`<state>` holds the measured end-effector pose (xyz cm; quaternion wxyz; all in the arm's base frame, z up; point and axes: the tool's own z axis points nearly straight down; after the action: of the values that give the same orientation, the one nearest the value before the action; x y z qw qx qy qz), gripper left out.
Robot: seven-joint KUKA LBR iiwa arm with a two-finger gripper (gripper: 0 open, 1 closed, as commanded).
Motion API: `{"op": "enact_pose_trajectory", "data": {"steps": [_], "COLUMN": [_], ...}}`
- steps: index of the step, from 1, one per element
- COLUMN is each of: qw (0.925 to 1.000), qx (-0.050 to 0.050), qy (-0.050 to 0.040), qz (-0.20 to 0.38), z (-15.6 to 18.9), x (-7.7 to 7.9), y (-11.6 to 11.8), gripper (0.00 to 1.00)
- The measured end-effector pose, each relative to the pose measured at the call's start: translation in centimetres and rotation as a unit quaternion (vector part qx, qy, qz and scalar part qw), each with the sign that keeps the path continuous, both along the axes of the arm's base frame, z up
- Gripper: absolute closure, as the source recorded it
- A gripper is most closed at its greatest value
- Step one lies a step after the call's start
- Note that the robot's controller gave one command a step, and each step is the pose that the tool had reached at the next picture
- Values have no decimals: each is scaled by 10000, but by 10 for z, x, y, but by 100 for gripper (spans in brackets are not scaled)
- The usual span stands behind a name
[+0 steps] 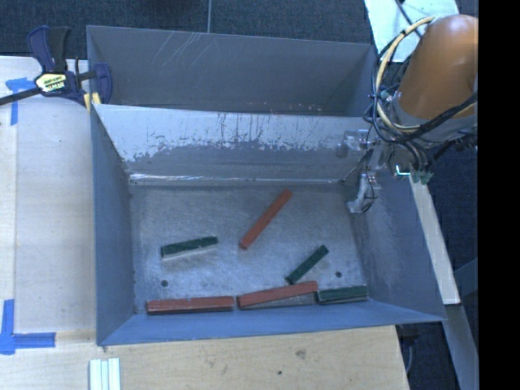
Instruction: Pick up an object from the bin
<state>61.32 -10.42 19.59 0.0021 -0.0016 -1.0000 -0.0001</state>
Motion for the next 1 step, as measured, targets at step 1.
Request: {"op": "enact_pose_trajectory", "data": {"steps": [1], "qw": [9996], "qx": [10], "qy": [-24], "qz": [-297], "z": [-10], "x": [-12], "y": [50], "gripper": [0]}}
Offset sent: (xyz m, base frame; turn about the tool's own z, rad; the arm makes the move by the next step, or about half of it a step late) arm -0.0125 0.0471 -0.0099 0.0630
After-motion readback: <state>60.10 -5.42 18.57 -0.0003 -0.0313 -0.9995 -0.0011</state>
